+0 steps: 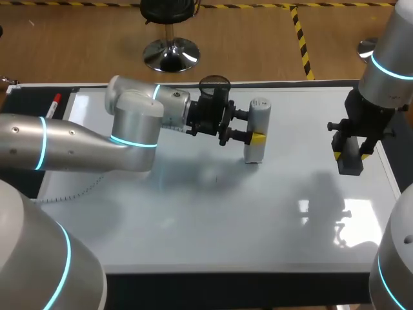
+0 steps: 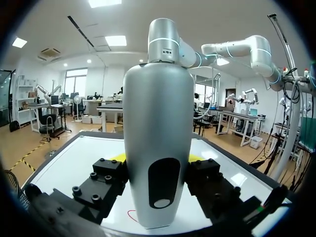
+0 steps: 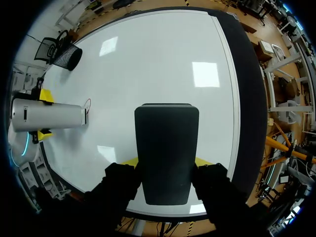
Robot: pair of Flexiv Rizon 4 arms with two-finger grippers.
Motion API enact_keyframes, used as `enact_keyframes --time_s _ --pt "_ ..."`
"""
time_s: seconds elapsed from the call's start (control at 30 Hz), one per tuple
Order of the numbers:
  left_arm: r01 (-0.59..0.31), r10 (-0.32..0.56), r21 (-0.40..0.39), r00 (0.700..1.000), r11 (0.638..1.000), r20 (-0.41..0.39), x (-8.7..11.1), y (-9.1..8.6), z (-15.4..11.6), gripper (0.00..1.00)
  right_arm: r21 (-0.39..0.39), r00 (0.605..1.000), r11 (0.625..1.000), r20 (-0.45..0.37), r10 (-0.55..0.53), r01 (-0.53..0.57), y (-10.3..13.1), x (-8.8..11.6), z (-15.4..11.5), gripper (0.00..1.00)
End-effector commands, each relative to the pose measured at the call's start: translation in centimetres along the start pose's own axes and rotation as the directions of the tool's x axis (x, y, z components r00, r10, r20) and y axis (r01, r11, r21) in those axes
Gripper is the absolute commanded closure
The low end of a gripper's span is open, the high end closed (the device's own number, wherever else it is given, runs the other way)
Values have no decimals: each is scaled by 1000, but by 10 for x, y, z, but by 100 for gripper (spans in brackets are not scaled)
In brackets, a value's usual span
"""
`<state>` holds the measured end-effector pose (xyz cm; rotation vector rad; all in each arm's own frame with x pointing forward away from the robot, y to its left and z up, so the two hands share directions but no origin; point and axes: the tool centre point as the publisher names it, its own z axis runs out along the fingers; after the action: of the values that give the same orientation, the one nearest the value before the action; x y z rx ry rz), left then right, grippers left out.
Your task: Pick up the inspection probe, press it on each red-marked spot on the whiteboard one by one, put down the probe, pick up the eraser, and wipe off all the red marks.
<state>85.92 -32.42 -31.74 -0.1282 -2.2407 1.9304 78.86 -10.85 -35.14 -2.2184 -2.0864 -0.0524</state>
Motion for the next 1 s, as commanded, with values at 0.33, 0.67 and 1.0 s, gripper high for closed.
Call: enact_keyframes --time_s 0.33,0.67,1.0 --pt "-22 22 -20 1000 1000 -2 -3 -26 -8 100 -2 1000 1000 -2 -2 2 -1 -1 -1 100" --pt "-33 33 -24 999 999 -14 -6 -35 -4 100 -2 1000 1000 -2 -2 2 -1 -1 -1 100" --pt "-35 35 -9 999 999 -20 -6 -41 -9 100 -2 1000 1000 -2 -2 2 -1 -1 -1 100"
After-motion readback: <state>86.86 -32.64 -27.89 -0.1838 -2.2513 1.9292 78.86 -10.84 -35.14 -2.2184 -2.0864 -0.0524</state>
